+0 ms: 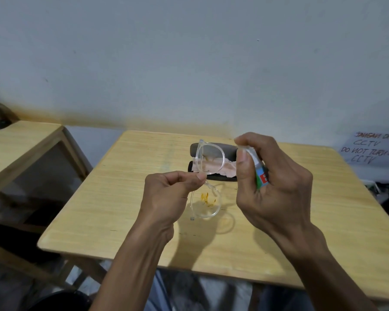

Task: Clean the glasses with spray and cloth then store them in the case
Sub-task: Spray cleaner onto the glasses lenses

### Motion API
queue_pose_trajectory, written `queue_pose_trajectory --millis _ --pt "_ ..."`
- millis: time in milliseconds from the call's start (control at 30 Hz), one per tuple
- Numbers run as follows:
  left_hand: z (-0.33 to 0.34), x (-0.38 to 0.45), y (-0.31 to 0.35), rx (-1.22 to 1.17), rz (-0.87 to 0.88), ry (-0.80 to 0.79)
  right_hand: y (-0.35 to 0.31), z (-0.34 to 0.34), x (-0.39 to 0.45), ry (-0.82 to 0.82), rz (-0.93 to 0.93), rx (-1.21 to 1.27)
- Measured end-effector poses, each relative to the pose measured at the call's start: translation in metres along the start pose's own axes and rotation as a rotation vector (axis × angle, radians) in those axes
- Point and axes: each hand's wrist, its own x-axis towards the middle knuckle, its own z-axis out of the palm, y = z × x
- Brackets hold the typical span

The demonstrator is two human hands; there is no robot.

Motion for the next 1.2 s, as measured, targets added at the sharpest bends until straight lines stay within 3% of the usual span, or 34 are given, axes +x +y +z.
queue_pose_trajectory --millis 433,900,1133,1200 --pt "-0.007 0.017 0.012 -0.125 -0.094 0.138 -0.019 -0.022 -0.049 -0.012 -0.024 0.084" --pt "-0.001 0.018 0.008 -0.151 -0.115 0.114 -0.002 -0.009 -0.053 0.007 -0.067 0.056" --pt "-0.002 0.021 0.004 -0.152 -0.125 0.102 -0.002 -0.013 -0.056 0.054 -0.040 0.038" --pt "-0.006 0.022 0.004 -0.162 -0.129 0.100 -0.001 -0.018 -0.058 0.053 0.071 0.090"
